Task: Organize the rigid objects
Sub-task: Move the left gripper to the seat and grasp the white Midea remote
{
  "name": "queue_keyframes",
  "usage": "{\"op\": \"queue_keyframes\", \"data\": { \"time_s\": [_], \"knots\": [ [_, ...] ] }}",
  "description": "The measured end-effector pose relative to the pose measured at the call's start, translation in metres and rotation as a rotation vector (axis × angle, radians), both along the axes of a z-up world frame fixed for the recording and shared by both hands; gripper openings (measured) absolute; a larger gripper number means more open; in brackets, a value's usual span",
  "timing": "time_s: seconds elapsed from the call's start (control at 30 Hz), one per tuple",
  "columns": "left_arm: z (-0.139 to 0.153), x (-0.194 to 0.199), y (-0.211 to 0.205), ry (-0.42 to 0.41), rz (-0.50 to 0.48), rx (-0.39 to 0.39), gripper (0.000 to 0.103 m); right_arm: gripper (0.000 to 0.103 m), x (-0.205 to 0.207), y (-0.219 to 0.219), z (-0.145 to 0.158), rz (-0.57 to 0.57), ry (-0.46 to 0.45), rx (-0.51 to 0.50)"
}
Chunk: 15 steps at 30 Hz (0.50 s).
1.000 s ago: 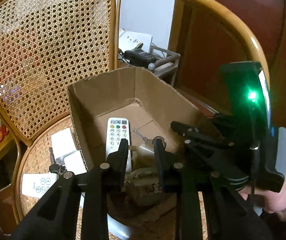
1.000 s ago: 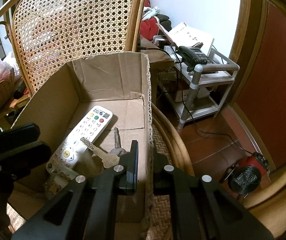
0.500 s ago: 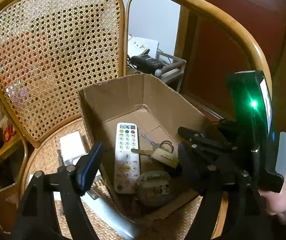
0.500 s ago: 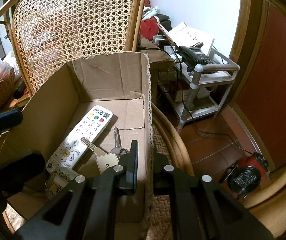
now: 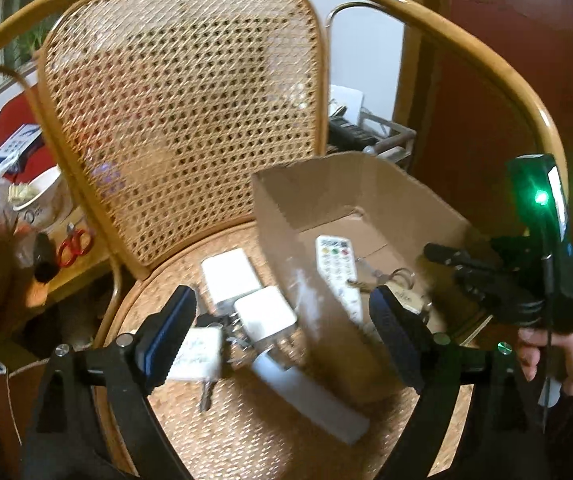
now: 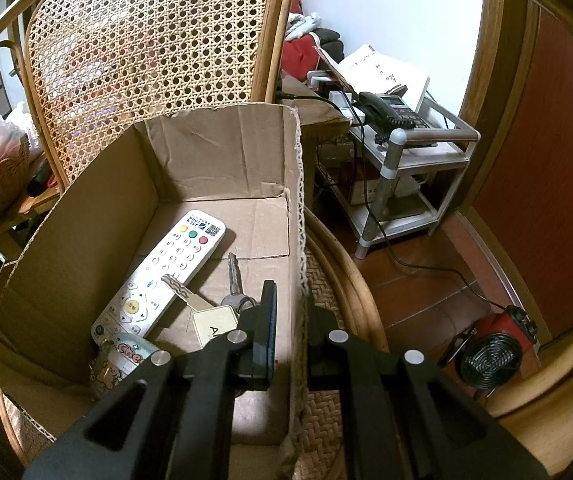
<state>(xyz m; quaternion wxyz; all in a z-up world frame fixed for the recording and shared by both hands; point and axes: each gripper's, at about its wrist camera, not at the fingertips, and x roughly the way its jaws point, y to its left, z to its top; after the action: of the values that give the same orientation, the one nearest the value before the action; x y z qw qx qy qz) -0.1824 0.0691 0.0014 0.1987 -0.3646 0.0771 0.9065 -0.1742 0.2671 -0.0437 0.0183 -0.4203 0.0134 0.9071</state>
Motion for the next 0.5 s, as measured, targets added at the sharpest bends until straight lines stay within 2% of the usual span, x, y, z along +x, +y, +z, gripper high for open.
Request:
{"op": "queue_keyframes", "data": {
  "time_s": [0.13, 0.5],
  "knots": [
    [-0.007, 0.002, -0.01, -0.012, 0.011, -0.027, 0.088, 0.011, 0.0, 0.0, 0.0, 0.001, 0.001, 0.002],
    [-0.04, -0.01, -0.033, -0.109, 0.051, -0.115, 0.088, 0.011, 0.001, 0.0, -0.001, 0.004, 0.001, 0.002]
  ]
}}
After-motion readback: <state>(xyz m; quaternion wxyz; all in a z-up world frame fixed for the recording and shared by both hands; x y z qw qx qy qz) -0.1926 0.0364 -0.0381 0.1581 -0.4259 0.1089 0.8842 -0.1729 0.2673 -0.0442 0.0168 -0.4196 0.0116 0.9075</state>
